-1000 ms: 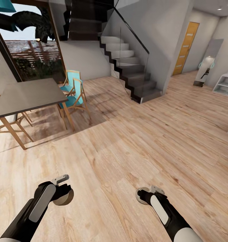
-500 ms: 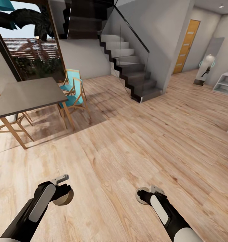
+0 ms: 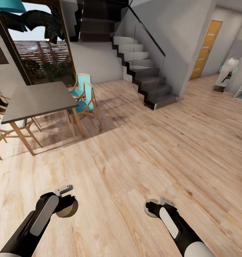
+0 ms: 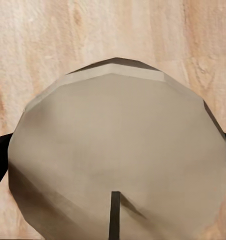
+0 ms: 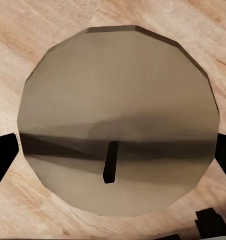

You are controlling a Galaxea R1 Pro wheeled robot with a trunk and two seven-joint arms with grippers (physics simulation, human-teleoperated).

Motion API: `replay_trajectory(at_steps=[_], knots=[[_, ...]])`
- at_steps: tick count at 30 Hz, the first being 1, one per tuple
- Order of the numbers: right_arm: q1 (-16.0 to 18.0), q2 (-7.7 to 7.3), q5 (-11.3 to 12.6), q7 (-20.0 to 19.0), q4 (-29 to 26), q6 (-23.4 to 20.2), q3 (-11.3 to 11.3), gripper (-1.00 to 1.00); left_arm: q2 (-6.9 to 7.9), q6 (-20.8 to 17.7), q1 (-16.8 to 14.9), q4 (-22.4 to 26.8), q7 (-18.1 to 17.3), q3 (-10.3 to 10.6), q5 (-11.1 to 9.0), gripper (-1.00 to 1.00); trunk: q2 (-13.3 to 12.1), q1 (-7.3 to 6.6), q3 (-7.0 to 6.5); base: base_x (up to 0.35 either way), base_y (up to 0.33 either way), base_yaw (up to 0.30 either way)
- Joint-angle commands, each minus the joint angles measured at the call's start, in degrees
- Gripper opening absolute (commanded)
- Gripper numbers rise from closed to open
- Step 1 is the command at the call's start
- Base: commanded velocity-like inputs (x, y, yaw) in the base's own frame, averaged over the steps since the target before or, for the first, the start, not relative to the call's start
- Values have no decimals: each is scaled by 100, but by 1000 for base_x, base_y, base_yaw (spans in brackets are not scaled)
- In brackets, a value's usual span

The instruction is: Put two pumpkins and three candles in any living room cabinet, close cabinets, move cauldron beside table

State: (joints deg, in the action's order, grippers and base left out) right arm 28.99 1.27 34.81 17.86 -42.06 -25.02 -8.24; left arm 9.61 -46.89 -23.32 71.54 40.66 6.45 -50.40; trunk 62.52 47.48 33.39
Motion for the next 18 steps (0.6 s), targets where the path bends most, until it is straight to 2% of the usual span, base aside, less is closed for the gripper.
replay_trajectory(at_steps=[1,18], knots=[[2,-4,61,58,-12,-10,-19,-100,6,-4,-6,6,59,15,-49,-100,4,0,5,0,0,280],[2,-4,60,60,-12,-5,-19,-100,6,-6,-6,8,56,8,-111,-100,4,0,5,0,0,288]])
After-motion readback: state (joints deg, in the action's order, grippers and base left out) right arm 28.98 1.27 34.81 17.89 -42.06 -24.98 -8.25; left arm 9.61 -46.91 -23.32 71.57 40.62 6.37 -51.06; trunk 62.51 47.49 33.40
